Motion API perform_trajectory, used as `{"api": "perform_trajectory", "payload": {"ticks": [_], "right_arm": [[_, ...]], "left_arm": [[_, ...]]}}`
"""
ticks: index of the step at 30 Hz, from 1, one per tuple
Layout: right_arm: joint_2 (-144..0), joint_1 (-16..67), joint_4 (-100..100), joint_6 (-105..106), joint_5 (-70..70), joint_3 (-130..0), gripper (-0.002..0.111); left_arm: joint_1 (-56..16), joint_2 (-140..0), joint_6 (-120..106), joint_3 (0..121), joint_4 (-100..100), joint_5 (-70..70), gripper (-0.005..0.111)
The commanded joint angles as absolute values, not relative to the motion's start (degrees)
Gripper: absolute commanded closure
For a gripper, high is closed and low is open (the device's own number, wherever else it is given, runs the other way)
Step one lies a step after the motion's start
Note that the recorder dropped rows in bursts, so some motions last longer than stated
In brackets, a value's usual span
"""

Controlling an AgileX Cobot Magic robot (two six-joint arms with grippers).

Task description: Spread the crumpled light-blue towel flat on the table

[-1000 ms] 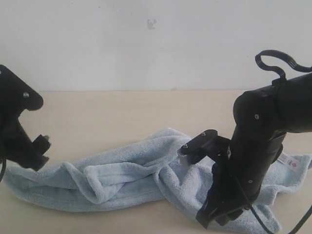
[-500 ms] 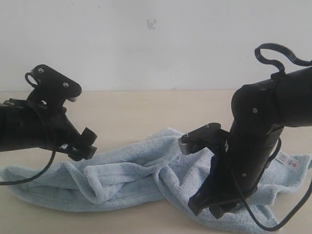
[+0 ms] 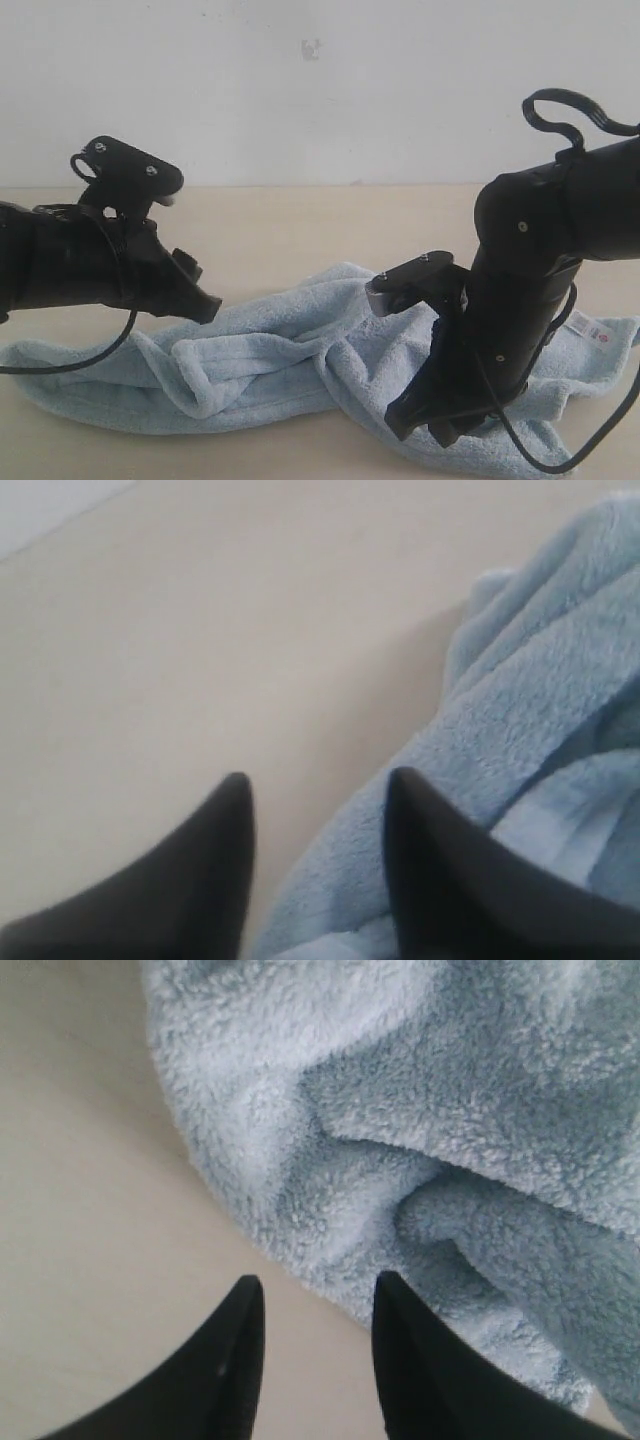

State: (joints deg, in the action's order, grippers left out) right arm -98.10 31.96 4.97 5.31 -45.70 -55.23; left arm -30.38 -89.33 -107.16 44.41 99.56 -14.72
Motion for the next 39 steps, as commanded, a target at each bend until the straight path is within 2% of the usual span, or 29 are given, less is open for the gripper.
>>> {"api": "perform_trajectory", "payload": {"ticks": [1, 5, 10, 11, 15, 20, 25, 30, 36, 39], "right_arm": [[-97.58, 31.99, 4.63, 5.02, -45.51, -55.47, 0.073], [-97.58, 31.99, 4.63, 5.02, -45.51, -55.47, 0.073], [-97.58, 31.99, 4.63, 5.02, -45.51, -55.47, 0.073], [-97.58, 31.99, 4.63, 5.02, -45.51, -55.47, 0.073], [-97.58, 31.99, 4.74, 4.91, -45.29, -55.47, 0.073], [-97.58, 31.99, 4.74, 4.92, -45.4, -55.47, 0.073], [-97.58, 31.99, 4.96, 4.89, -45.64, -55.47, 0.073], [-97.58, 31.99, 5.52, 4.89, -45.74, -55.47, 0.073], [-97.58, 31.99, 5.63, 4.89, -46.04, -55.47, 0.073], [-97.58, 31.99, 5.63, 4.89, -46.79, -55.47, 0.073]], "left_arm": [[-30.49, -89.58, -122.29, 44.19, 99.64, -24.71, 0.103], [-30.49, -89.48, -122.18, 43.94, 95.46, -27.25, 0.102], [-30.6, -87.72, -122.18, 40.66, 88.04, -9.71, 0.103], [-30.94, -87.58, -122.18, 40.24, 88.21, -9.58, 0.103], [-31.38, -87.58, -122.18, 42.8, 99.04, -18.26, 0.103], [-31.24, -87.69, -111.36, 46.71, 99.95, -32.31, 0.103], [-31.01, -87.69, -108.94, 46.81, 99.95, -29.46, 0.103], [-29.63, -87.69, -83.39, 46.71, 99.95, -23.76, 0.103], [-22.87, -87.69, -24.95, 46.58, 99.95, -9.95, 0.103], [-21.08, -86.57, -6.31, 47.02, 95.98, -11.98, 0.103]]}}
